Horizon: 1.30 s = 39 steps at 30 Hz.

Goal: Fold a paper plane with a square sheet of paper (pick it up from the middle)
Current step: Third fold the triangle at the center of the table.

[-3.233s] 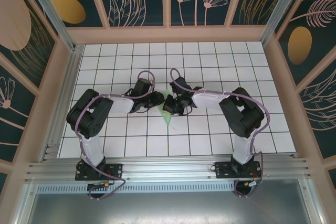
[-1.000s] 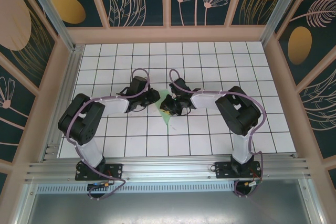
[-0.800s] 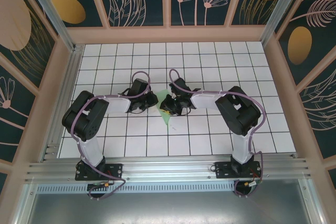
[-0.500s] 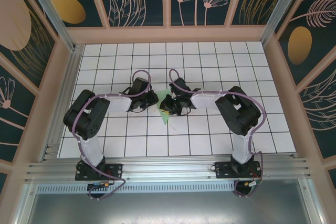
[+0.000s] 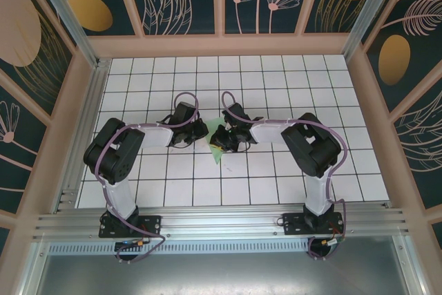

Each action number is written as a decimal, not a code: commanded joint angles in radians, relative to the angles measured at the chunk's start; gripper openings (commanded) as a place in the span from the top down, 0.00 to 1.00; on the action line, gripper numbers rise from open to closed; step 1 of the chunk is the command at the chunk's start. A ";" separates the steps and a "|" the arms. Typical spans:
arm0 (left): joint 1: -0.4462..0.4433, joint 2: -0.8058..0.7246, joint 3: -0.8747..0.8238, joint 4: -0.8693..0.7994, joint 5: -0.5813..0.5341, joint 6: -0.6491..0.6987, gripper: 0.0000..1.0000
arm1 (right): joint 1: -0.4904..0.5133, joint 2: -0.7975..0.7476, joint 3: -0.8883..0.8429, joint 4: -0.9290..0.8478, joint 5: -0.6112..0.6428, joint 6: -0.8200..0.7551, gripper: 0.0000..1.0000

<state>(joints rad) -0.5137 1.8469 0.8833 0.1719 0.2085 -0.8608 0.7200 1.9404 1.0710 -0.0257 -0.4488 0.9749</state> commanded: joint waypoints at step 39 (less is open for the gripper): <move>-0.004 -0.338 -0.212 0.024 -0.016 -0.150 0.85 | 0.006 0.051 -0.009 0.016 0.045 -0.002 0.88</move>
<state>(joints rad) -0.5125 1.5608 0.7479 0.1665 0.1787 -0.9428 0.7200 1.9629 1.0756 0.0116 -0.4530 0.9688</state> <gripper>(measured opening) 0.149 0.124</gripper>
